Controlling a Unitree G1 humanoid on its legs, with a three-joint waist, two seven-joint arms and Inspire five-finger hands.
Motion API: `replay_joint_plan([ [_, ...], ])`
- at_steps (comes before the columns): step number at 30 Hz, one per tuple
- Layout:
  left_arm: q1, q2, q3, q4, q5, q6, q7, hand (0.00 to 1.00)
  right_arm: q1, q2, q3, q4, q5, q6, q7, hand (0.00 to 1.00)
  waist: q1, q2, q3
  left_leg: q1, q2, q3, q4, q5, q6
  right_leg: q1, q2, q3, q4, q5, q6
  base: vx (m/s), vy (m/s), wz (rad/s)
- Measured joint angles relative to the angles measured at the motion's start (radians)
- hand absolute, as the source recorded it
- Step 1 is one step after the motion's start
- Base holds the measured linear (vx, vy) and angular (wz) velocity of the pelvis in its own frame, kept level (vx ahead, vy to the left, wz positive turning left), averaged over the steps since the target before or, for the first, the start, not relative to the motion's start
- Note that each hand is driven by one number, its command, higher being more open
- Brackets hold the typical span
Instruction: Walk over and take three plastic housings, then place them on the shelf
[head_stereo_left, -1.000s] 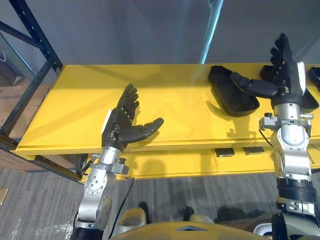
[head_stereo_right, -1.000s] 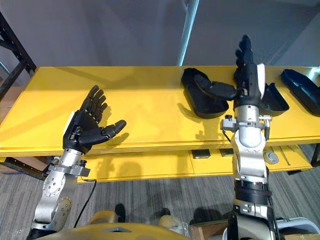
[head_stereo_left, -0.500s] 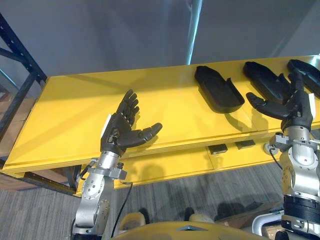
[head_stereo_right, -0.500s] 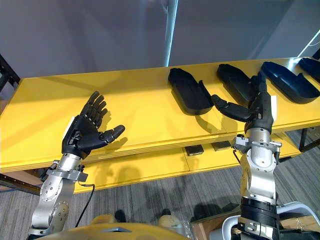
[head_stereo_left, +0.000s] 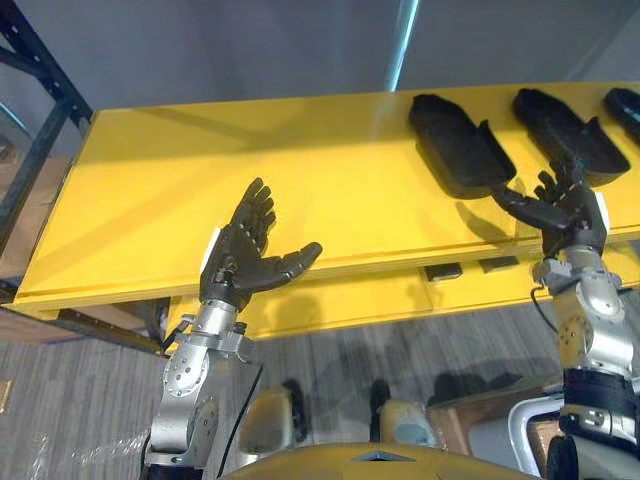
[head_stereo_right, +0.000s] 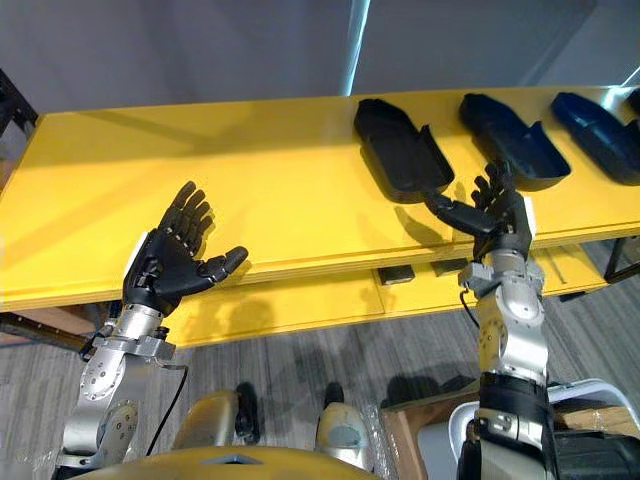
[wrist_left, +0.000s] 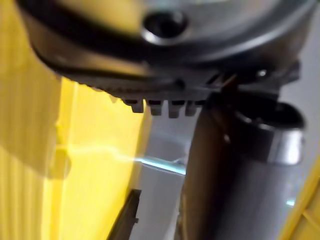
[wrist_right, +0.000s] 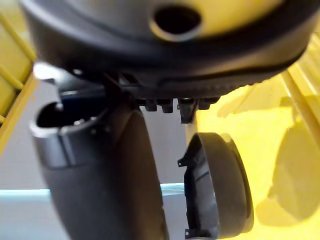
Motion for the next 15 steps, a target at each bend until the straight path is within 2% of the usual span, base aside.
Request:
replay_joint_plan([
  [6,-0.004,0.001,0.012,-0.001,-0.031,0.000,0.011,1.00,-0.078,-0.023,0.011,0.059,0.000,-0.001,0.002,1.00,0.002,0.017,0.038,-0.015,-0.003,-0.015,0.003,0.007,0.003,-0.018,-0.002,-0.013,0.026,-0.010,-0.007,-0.03,0.012,0.07],
  [15,-0.034,0.002,0.014,-0.018,-0.035,-0.002,0.030,1.00,-0.187,-0.125,0.046,0.137,0.001,-0.010,0.022,1.00,-0.001,0.039,0.088,-0.020,-0.014,-0.021,-0.013,0.026,0.007,-0.055,-0.015,-0.019,0.089,-0.037,-0.006,-0.01,0.003,0.03],
])
